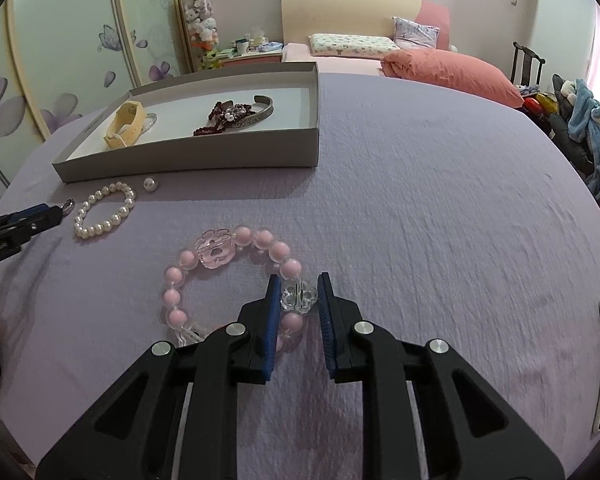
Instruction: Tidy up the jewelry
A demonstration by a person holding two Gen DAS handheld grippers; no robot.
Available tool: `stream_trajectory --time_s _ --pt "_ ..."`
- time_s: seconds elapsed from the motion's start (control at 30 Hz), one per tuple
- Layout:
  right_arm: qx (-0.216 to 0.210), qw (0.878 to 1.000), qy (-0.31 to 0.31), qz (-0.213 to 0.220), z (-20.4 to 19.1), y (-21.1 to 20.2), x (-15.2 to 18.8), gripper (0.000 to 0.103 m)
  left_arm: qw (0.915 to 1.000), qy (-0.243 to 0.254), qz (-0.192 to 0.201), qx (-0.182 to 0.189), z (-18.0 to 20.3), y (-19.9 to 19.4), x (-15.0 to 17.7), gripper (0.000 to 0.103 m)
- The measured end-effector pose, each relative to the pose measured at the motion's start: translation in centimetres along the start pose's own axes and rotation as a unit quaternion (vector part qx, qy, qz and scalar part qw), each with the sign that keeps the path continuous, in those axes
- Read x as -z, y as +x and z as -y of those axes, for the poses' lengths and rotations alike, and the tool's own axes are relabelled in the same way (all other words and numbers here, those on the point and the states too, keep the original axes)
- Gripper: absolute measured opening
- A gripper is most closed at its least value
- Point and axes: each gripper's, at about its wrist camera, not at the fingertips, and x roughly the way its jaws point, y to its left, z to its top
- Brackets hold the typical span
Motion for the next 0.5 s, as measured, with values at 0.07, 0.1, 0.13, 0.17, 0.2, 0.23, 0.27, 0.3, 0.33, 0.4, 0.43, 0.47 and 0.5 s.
stream_trajectory --time_s 0.07,0.1,0.13,0.17,0.2,0.23,0.27,0.3,0.33,0.4,0.43,0.47,0.5 --pt "-0.001 1.0 0.001 0.0 0.0 0.0 0.0 0.02 1.0 -0.001 -0.006 -0.004 0.0 0.5 -0.3 0.043" --pt "-0.001 1.0 0.0 0.0 0.0 -0.1 0.0 0.02 0.9999 -0.002 -0.007 -0.007 0.1 0.7 -0.5 0.042" --pt "-0.001 1.0 0.001 0.0 0.0 0.0 0.0 0.02 0.9999 -0.001 -0.006 -0.009 0.1 0.8 -0.6 0.041" --pt "-0.002 1.0 0.001 0.0 0.1 -0.1 0.0 0.02 0.9999 -0.001 -0.007 -0.01 0.2 0.9 -0.7 0.038" --pt "-0.002 1.0 0.0 0.0 0.1 -0.1 0.0 0.02 0.9999 0.001 -0.008 -0.014 0.3 1.0 -0.8 0.037" --pt "-0.002 1.0 0.0 0.0 0.1 -0.1 0.0 0.02 0.9998 0.002 -0.008 -0.015 0.4 1.1 -0.9 0.036" --pt "-0.002 1.0 0.0 0.0 0.1 -0.1 0.0 0.02 0.9998 0.004 -0.009 -0.016 0.6 1.2 -0.9 0.036" --pt "-0.002 1.0 0.0 0.0 0.1 -0.1 0.0 0.02 0.9998 0.006 -0.009 -0.018 0.7 1.2 -1.0 0.036" --pt "-0.002 1.0 0.0 0.0 0.1 -0.1 0.0 0.02 0.9998 0.007 -0.009 -0.019 0.8 1.2 -1.0 0.036" --pt "0.001 1.0 -0.005 -0.001 0.1 -0.1 0.0 0.02 0.9997 0.01 -0.01 -0.022 1.0 1.3 -1.1 0.036" --pt "0.002 1.0 -0.005 -0.001 0.0 -0.1 0.0 0.02 0.9996 0.012 -0.01 -0.023 1.1 1.3 -1.2 0.036" --pt "0.003 1.0 -0.006 -0.001 -0.1 0.0 0.0 0.02 0.9995 0.013 -0.011 -0.025 1.2 1.4 -1.2 0.035" --pt "0.003 1.0 -0.004 -0.002 -0.1 0.0 0.0 0.02 0.9994 0.014 -0.011 -0.028 1.2 1.4 -1.3 0.032"
